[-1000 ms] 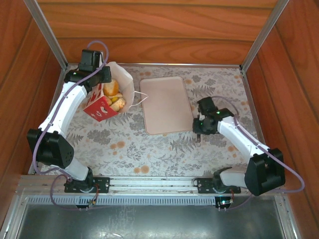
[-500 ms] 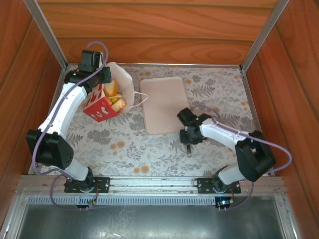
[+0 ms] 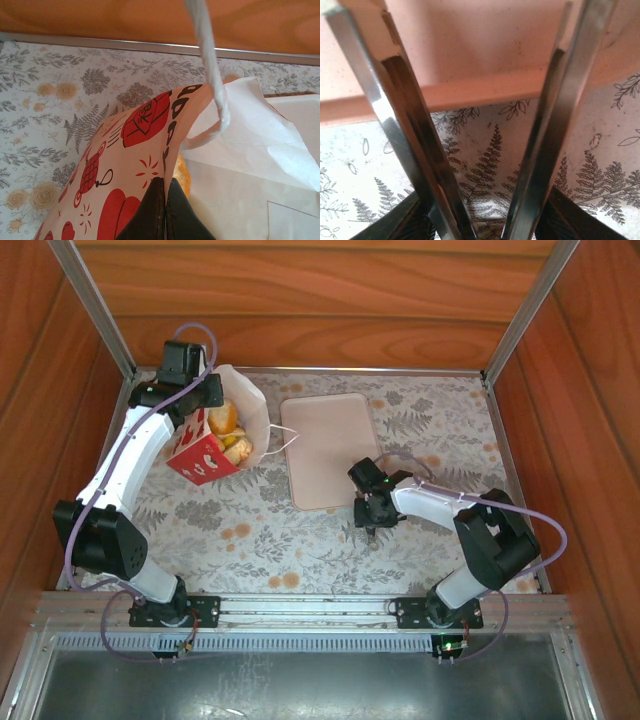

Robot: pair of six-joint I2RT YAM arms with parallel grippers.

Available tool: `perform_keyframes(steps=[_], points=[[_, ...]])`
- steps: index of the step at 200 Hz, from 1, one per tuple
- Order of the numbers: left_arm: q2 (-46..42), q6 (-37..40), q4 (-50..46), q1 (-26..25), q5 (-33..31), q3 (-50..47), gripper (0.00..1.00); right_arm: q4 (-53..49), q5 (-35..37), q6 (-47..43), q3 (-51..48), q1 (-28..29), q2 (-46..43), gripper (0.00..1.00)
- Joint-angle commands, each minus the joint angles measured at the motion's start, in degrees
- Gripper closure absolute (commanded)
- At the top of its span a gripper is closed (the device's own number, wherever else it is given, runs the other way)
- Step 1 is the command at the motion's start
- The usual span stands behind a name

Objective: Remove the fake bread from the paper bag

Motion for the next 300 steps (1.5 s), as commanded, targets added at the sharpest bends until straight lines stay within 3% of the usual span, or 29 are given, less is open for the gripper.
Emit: perform_keyframes(steps=[1, 67, 115, 162, 220, 260, 300], points=[[-2.2, -0.4, 1.3, -0.2, 0.1, 0.0, 1.00, 2.2, 1.1, 1.6, -2.5, 0.5, 2.8, 0.44], [-2.4, -0.3, 1.3, -0.2, 0.2, 0.3, 1.00, 4.8, 2.5, 3.2, -4.1, 0.5, 5.1, 0.22], [-2.4, -0.2, 1.3, -0.2, 0.1, 0.5, 1.00, 5.9, 3.7, 3.7, -3.9, 0.5, 8.2, 0.21], [-2.2, -0.2, 1.3, -0.2, -0.2, 0.4, 1.00, 5.4, 4.7, 3.9, -3.2, 0.5, 9.3, 0.44], [-2.5, -0.3, 1.3, -0.2, 0.1, 0.2, 1.00, -2.0, 2.9, 1.2, -1.9, 0.7, 0.1, 0.99], [-2.5, -0.8, 1.4, -0.2, 0.8, -0.4, 1.00, -7.4, 0.6, -2.3, 3.6, 0.7, -9.1, 1.00], [-2.7, -1.4, 2.1, -0.2, 2.7, -1.6, 1.00, -5.1, -2.7, -6.9, 8.8, 0.5, -14.4, 1.00]])
